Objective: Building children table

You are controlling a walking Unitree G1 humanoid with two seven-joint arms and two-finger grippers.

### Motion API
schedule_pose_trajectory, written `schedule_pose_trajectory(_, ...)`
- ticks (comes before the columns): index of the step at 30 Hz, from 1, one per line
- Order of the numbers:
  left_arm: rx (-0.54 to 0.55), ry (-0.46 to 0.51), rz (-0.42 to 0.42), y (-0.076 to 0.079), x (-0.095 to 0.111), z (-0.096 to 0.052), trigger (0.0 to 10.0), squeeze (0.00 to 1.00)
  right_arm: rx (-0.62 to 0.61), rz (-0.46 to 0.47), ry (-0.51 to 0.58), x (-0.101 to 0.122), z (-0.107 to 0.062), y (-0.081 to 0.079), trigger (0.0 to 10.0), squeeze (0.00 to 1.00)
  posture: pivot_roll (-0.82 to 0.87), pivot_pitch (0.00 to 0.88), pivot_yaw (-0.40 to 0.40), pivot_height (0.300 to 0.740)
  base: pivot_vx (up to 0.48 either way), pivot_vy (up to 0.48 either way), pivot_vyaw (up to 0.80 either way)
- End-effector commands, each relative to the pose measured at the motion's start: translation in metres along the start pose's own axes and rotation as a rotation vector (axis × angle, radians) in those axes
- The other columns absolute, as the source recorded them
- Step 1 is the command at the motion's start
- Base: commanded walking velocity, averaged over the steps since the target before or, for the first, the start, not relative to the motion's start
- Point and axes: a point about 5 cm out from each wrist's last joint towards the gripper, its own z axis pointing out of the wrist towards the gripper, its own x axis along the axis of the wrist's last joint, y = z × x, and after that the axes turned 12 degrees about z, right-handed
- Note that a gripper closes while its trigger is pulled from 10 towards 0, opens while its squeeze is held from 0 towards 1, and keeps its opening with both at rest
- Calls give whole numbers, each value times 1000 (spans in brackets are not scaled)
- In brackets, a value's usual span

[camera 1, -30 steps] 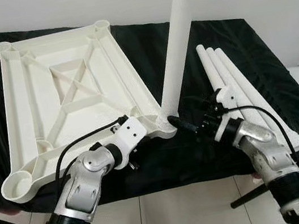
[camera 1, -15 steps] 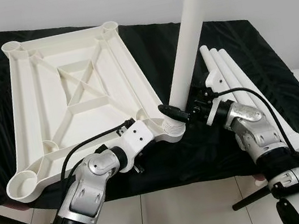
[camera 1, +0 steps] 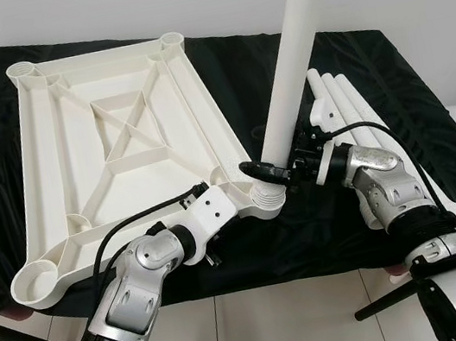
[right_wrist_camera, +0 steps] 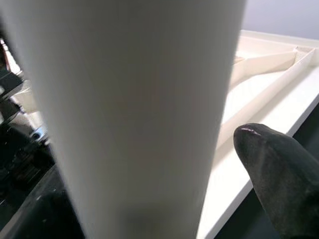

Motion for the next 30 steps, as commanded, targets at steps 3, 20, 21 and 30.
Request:
schedule_pose_trajectory(3,-25,48,27,6,10,2,10000,0,9,0,-18,-1,-5,3,5804,0,1,114,-93,740,0,0,0)
schedule_pose_trajectory(20,-27,51,26,6,11,2,10000,0,57,28,21,3,-7,3,0,0,-4,119,-92,740,0,0,0)
schedule_pose_trajectory(21,-27,51,25,6,11,2,10000,0,60,32,23,3,-7,3,0,0,-4,119,-92,740,0,0,0)
schedule_pose_trajectory(30,-30,51,26,7,12,1,10000,0,101,64,4,3,-9,4,10000,0,0,118,-90,740,0,0,0)
